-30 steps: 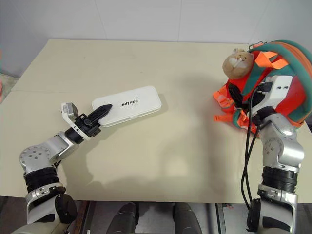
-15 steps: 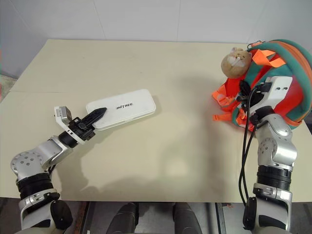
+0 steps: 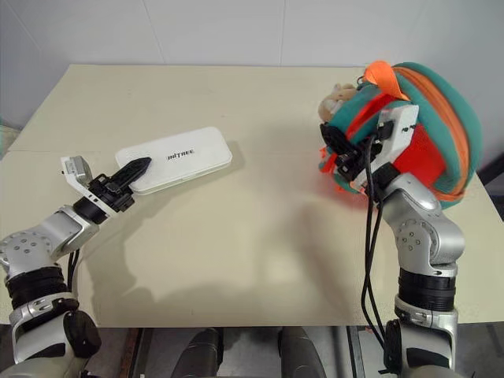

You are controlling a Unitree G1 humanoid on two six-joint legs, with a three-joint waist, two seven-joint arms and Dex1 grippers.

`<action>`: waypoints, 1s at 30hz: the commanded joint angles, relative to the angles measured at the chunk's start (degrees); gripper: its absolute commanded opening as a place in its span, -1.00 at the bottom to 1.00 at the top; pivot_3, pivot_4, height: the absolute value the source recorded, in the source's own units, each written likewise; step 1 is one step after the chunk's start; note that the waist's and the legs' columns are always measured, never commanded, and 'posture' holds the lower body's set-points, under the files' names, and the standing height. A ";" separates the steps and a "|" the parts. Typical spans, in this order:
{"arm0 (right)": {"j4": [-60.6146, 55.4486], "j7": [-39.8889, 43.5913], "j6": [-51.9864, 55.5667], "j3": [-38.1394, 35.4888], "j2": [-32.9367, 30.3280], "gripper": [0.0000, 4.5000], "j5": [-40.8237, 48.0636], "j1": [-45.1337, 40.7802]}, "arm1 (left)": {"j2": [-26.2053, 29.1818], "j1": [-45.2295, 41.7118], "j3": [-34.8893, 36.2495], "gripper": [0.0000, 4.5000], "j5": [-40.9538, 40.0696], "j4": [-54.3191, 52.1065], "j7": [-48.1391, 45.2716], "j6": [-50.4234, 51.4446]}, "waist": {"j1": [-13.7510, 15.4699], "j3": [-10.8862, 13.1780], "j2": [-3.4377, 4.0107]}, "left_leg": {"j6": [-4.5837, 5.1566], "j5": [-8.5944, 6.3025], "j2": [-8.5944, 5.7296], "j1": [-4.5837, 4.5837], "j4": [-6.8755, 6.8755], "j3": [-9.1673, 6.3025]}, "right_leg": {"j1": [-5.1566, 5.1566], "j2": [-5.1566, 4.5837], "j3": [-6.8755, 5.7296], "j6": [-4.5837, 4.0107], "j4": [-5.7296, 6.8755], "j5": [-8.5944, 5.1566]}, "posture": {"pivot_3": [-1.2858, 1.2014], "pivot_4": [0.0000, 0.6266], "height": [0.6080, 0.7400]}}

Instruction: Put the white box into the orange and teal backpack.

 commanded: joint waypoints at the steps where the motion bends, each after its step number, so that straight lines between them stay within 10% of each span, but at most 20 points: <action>1: -6.02 1.03 3.36 -0.68 -0.22 -1.00 7.51 -3.49 | 2.17 -1.71 0.20 -0.40 0.58 0.82 -2.81 -1.70 | -0.10 0.00 0.00 | 0.00 0.00 0.01 0.00 -0.02 0.00 | -0.02 0.00 0.00 -0.02 0.00 -0.01 | 0.03 -0.52 1.00; 15: -15.15 7.67 16.28 1.44 -8.09 -1.00 30.95 -5.40 | 4.38 -4.11 -0.61 -0.40 3.48 4.30 -6.10 -3.19 | 0.20 0.00 0.00 | -0.05 0.04 0.03 -0.88 0.06 -0.03 | -0.92 0.00 -0.04 -0.05 0.18 -0.04 | 0.03 -0.52 1.00; 30: -19.89 28.02 17.27 1.97 -22.17 -1.00 31.16 2.88 | 13.20 -4.07 -1.34 -0.40 4.84 3.18 -11.45 1.08 | 0.16 0.01 -0.01 | 0.01 0.01 0.02 -0.88 0.10 -0.03 | -0.91 0.01 -0.05 -0.05 0.18 -0.04 | 0.03 -0.52 1.00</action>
